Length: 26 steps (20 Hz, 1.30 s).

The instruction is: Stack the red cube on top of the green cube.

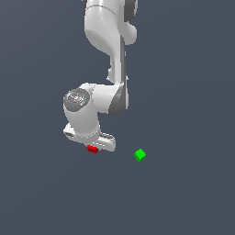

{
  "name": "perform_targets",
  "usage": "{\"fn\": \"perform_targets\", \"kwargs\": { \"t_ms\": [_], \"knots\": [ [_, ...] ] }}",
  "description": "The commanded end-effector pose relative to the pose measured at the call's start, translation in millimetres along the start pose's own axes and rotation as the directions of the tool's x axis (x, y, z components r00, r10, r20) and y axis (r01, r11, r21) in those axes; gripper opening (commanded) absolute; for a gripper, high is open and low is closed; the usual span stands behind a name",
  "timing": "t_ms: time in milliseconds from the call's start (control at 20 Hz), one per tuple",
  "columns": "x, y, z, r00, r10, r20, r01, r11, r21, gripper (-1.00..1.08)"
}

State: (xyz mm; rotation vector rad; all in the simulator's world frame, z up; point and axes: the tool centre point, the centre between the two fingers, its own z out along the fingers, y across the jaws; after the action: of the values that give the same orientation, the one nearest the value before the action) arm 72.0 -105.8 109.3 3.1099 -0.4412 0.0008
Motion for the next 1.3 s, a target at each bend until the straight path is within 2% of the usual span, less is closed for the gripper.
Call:
{"fn": "perform_targets", "kwargs": {
  "t_ms": [0,650,900,1150,1200,1250],
  "knots": [
    [-7,-24,5,1.000,-0.002,0.000,0.002,1.000,0.001,-1.00],
    [-47,-170,39,1.000,-0.002,0.000,0.002,1.000,0.001,-1.00],
    [-54,-202,46,1.000,-0.002,0.000,0.002,1.000,0.001,-1.00],
    [-56,-211,48,1.000,-0.002,0.000,0.002,1.000,0.001,-1.00],
    [-56,-211,48,1.000,-0.002,0.000,0.002,1.000,0.001,1.00],
    [-56,-211,48,1.000,-0.002,0.000,0.002,1.000,0.001,1.00]
  ]
}}
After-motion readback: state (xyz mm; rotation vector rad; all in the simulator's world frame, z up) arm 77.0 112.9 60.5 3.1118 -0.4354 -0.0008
